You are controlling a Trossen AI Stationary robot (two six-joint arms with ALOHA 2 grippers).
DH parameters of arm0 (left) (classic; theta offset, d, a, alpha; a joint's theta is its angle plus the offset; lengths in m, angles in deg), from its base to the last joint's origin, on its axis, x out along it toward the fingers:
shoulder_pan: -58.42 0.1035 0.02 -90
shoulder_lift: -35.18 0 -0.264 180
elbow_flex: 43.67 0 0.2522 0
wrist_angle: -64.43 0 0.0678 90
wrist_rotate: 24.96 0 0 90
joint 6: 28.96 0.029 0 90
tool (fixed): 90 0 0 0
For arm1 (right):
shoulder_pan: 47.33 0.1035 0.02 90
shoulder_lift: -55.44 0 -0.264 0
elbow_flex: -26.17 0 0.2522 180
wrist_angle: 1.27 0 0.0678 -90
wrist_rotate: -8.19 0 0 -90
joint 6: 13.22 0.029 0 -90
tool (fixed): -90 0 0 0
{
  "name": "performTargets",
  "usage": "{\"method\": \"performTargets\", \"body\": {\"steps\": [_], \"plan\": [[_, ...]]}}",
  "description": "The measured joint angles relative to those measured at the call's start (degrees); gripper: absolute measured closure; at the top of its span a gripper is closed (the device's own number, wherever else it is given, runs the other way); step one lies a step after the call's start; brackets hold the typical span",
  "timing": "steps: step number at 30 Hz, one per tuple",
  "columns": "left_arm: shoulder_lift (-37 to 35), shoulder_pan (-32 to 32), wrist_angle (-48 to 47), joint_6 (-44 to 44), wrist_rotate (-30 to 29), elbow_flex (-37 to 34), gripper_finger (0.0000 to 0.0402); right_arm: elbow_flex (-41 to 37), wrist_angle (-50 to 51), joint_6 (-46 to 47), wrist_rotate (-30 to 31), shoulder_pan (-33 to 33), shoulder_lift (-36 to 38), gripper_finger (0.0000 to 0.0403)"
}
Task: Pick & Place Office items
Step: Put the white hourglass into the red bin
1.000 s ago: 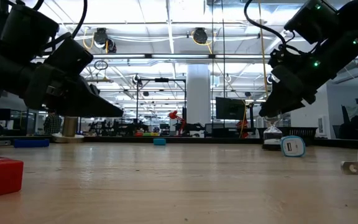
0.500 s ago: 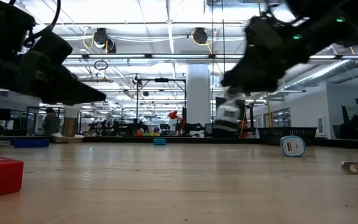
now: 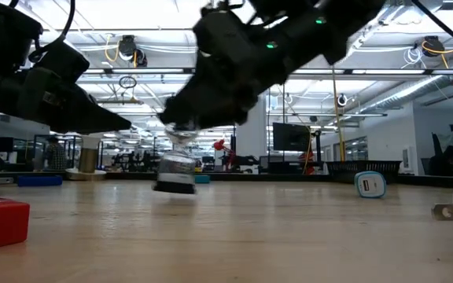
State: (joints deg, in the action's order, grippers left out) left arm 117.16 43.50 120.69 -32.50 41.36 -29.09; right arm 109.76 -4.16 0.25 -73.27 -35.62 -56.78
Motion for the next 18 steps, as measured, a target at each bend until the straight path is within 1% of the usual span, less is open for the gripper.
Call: {"method": "performTargets", "body": {"steps": [4, 10, 12, 18], "plan": [[0.00, 0.00, 0.04, 0.01, -0.02, 0.15, 0.0364, 3.48, 0.35, -1.50, -2.51, -0.75, -2.05, 0.0201], [0.00, 0.00, 0.15, 0.20, -0.03, 0.15, 0.0364, 6.53, 0.61, -2.74, -3.04, -1.15, -5.09, 0.0202], [0.02, 0.00, 0.11, 0.21, -0.02, 0.15, 0.0364, 7.87, -0.06, -2.90, -4.36, -1.19, -6.28, 0.0202], [0.02, 0.00, 0.11, 0.31, 0.02, 0.15, 0.0364, 10.73, -0.50, -5.37, -4.37, -0.67, -9.27, 0.0201]]}}
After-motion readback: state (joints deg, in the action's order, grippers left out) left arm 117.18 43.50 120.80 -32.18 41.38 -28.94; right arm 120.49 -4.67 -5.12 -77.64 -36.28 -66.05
